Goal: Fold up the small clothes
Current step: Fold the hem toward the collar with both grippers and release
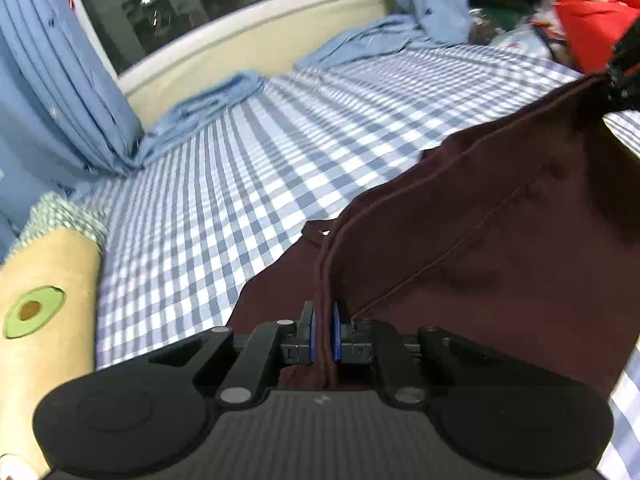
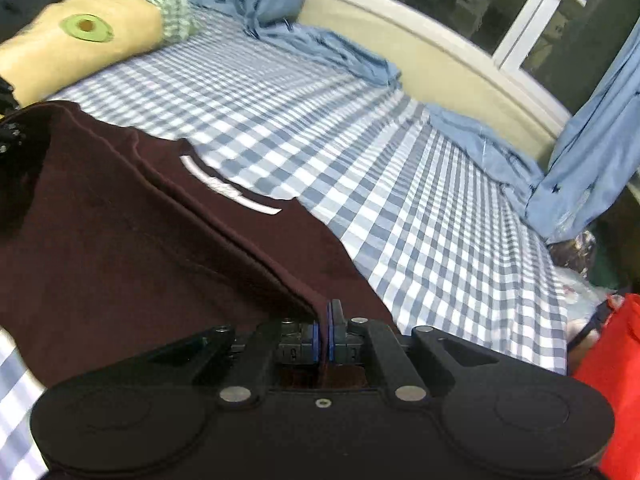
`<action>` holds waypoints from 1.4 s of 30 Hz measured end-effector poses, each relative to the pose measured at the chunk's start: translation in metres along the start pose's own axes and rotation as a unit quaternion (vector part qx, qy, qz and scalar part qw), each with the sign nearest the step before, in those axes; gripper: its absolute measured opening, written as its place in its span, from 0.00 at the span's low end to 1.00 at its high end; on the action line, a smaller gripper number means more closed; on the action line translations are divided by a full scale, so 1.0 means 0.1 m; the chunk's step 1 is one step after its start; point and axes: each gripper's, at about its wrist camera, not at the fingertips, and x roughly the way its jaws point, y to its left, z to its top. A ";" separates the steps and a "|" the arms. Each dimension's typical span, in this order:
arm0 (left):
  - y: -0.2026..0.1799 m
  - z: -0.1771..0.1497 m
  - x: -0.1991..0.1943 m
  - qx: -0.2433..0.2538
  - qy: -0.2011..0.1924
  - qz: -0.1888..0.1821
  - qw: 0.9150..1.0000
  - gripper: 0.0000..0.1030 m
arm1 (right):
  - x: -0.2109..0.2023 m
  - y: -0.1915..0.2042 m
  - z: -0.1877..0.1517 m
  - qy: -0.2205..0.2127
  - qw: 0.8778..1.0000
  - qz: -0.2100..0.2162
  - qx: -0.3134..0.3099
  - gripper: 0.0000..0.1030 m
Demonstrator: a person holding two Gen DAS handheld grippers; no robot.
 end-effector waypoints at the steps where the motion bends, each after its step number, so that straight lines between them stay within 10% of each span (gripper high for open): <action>1: 0.03 0.03 0.12 -0.005 0.004 -0.001 1.000 0.09 | 0.19 -0.03 0.09 0.010 1.000 -0.002 0.002 0.03; 11: 0.28 0.17 1.18 -0.067 0.067 -0.048 0.994 0.13 | 1.43 -0.23 0.23 0.090 0.994 0.012 0.056 0.03; 14: 0.40 0.11 1.41 -0.103 0.081 -0.058 0.990 0.33 | 1.64 -0.27 0.20 0.101 0.992 0.019 0.079 0.03; 16: 0.49 0.05 1.49 -0.124 0.082 -0.047 0.988 0.65 | 1.76 -0.26 0.17 0.107 0.990 0.024 0.086 0.06; 20: 0.82 -0.05 1.50 -0.169 0.065 -0.069 0.981 0.81 | 1.87 -0.22 0.09 0.092 0.992 -0.017 0.081 0.72; 30: 1.77 -0.18 0.82 -0.250 -0.012 0.009 0.968 0.87 | 1.27 -0.95 -0.03 -0.049 0.979 -0.024 0.197 0.61; 35: 1.31 -0.21 0.62 -0.205 -0.044 -0.054 0.976 0.89 | 1.07 -0.95 -0.17 -0.083 0.962 0.117 0.231 0.60; 42: 0.36 -0.34 0.91 -0.146 -0.030 -0.115 0.982 0.89 | 1.44 -0.65 -0.36 -0.043 0.936 0.210 0.277 0.43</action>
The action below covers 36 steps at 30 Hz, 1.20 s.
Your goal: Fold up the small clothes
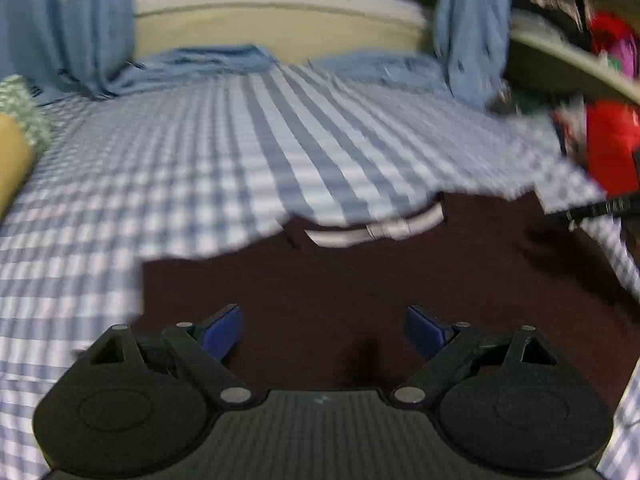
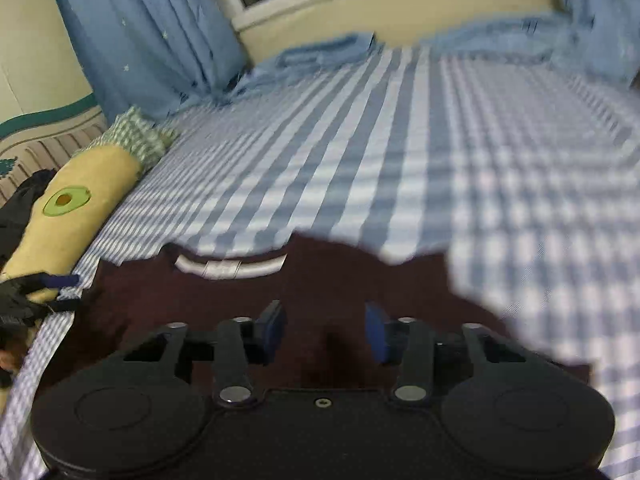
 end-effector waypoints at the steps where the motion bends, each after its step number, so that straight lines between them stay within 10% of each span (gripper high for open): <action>1: -0.08 -0.02 0.07 0.006 0.014 0.015 1.000 0.88 | 0.08 0.02 -0.03 0.006 1.000 0.004 -0.001 0.42; 10: 0.28 0.01 0.34 -0.080 0.017 0.099 0.992 0.80 | 0.35 -0.24 -0.01 -0.011 0.989 -0.146 -0.009 0.08; 15: 0.03 -0.06 -0.12 -0.066 -0.020 0.084 0.994 0.87 | -0.05 -0.05 -0.11 -0.054 0.991 -0.119 -0.034 0.41; 23: -0.54 -0.44 -1.40 -0.083 -0.084 0.159 0.980 1.00 | -1.36 0.85 -0.66 -0.131 0.980 -0.100 -0.107 0.96; 36: -1.39 -1.24 -2.73 -0.055 -0.119 0.194 0.972 1.00 | -2.50 1.78 -2.16 -0.178 0.976 -0.112 -0.065 0.99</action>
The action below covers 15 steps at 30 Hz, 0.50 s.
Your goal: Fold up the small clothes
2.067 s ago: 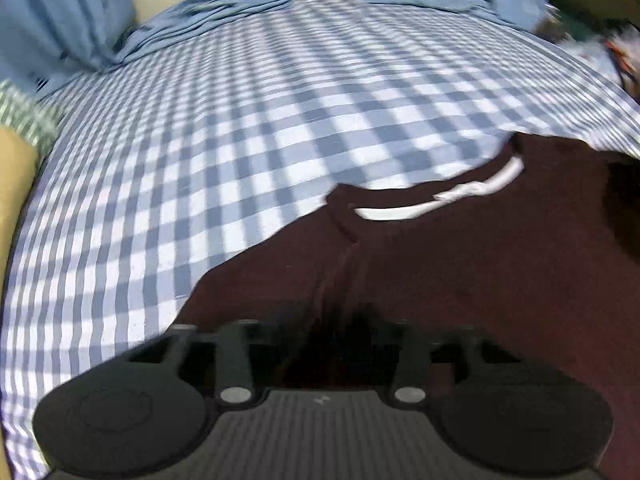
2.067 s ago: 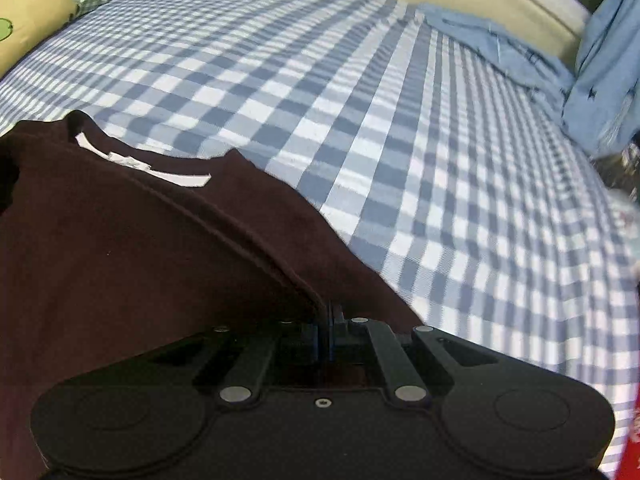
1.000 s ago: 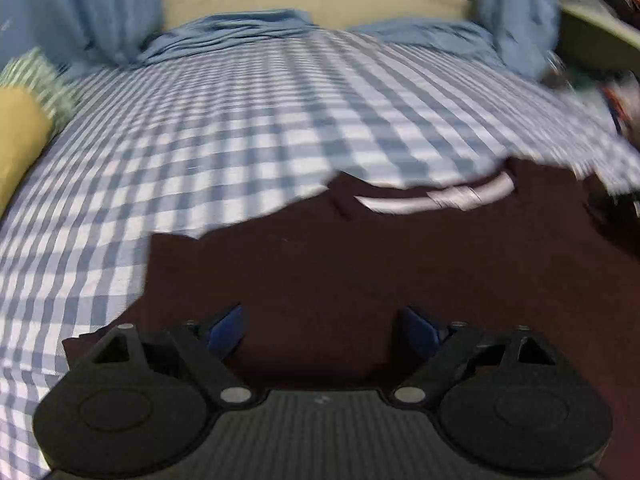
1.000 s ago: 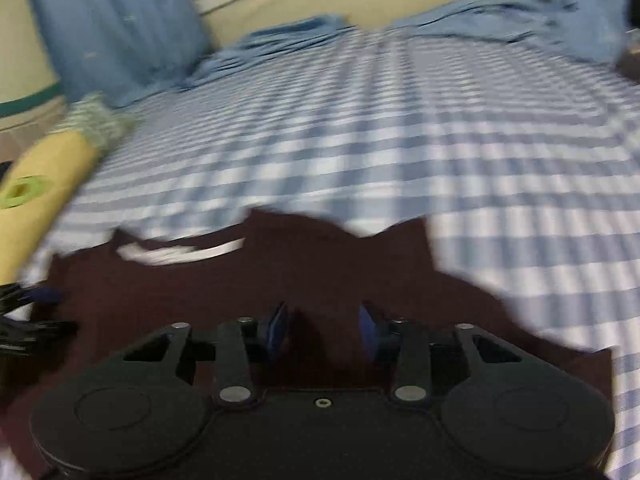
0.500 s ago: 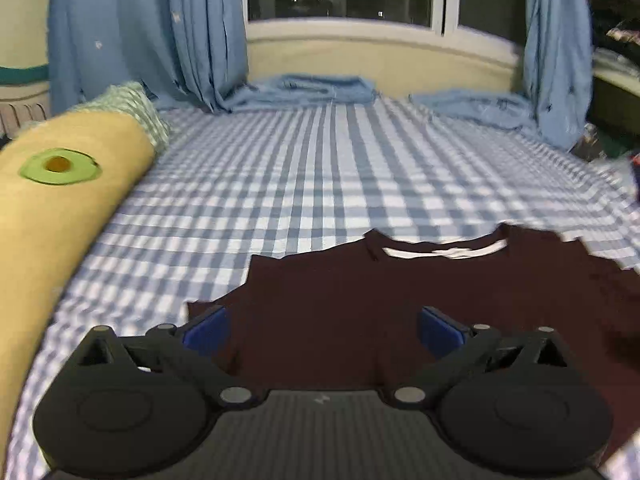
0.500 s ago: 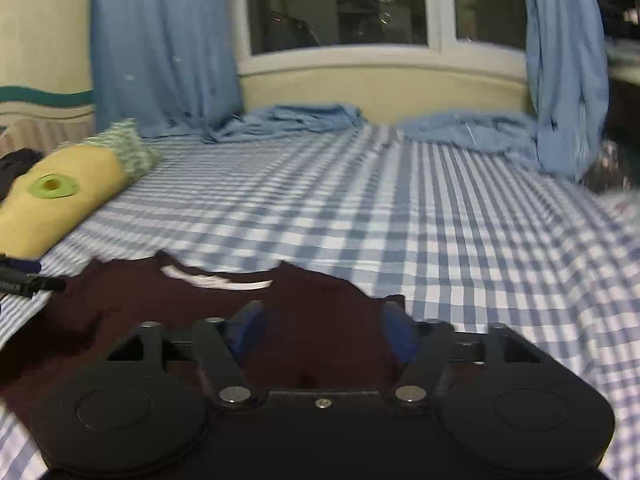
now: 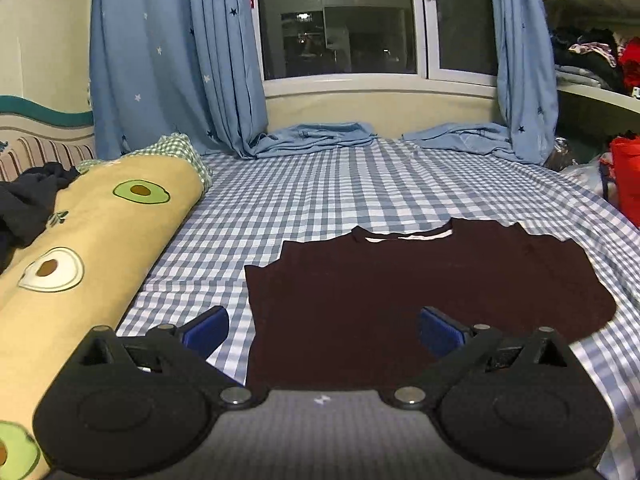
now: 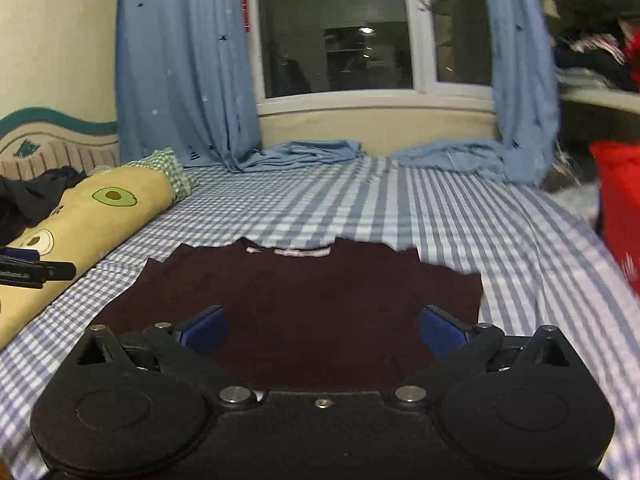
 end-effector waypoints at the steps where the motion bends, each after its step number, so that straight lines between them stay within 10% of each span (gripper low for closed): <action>1: -0.02 -0.03 -0.08 0.004 -0.002 0.003 1.000 1.00 | -0.06 0.01 -0.07 0.004 1.000 0.002 0.014 0.99; 15: -0.02 -0.47 -0.32 -0.049 0.036 -0.010 0.998 1.00 | -0.64 -0.03 -0.28 -0.001 0.998 -0.008 0.070 0.99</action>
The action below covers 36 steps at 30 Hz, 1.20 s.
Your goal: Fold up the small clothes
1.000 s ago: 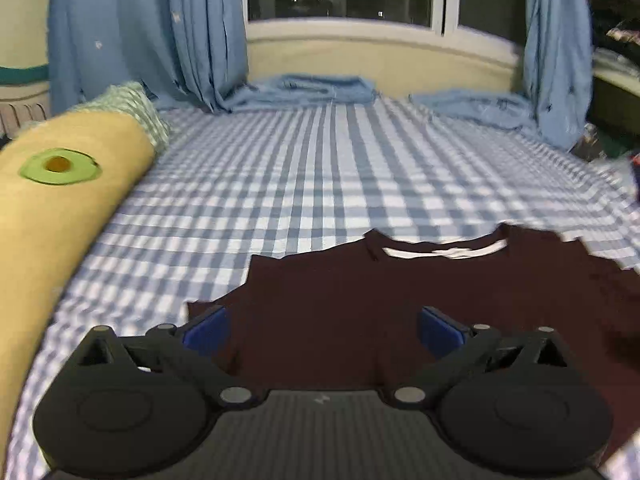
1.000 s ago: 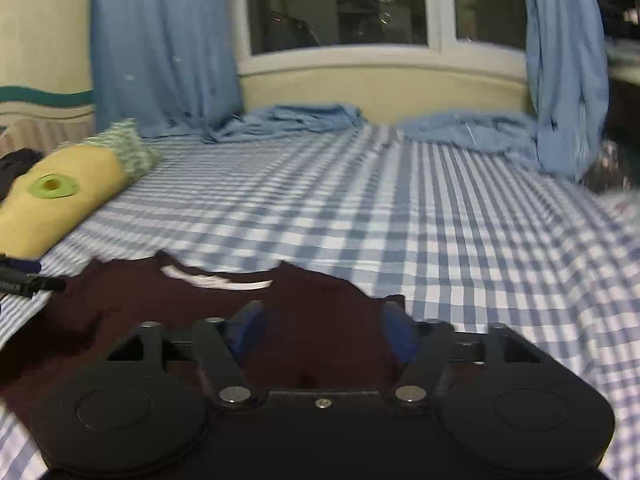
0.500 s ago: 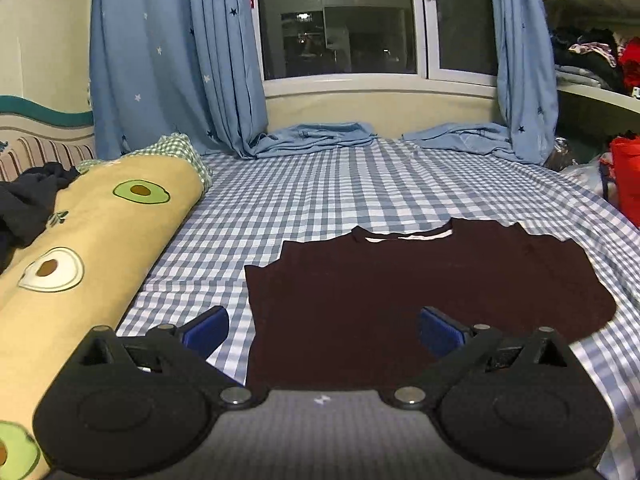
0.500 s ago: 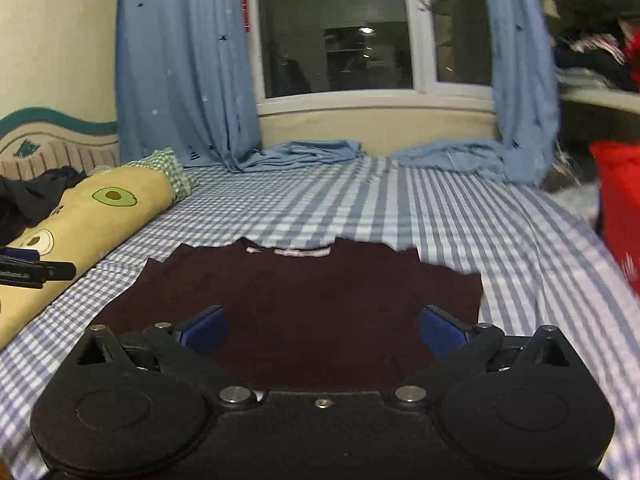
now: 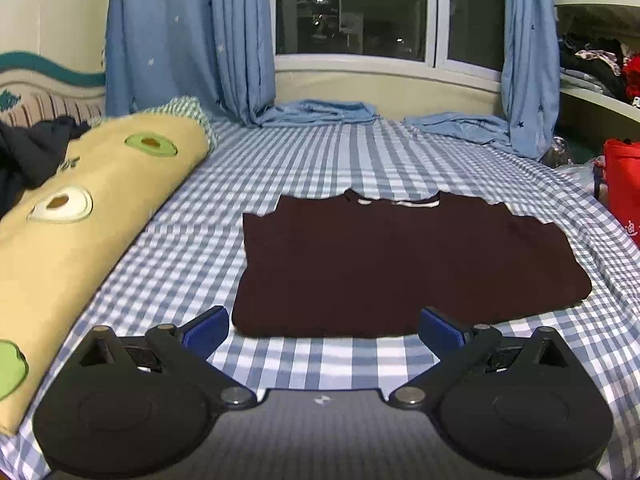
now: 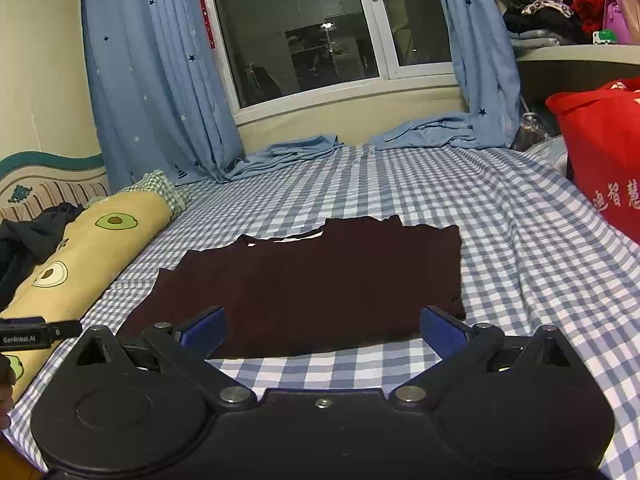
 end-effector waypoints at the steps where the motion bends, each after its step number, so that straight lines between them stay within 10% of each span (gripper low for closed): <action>1: 0.01 -0.01 0.02 -0.002 0.003 0.002 1.000 1.00 | 0.00 0.00 0.01 0.002 1.000 0.001 -0.002 0.99; 26: 0.00 -0.28 0.45 0.058 0.038 -0.040 0.997 1.00 | 0.10 0.15 0.06 0.017 0.999 0.030 -0.026 0.99; 36: 0.69 -0.11 1.00 -0.058 0.054 -0.075 0.994 1.00 | 0.14 0.07 0.02 0.024 0.999 0.013 -0.019 0.99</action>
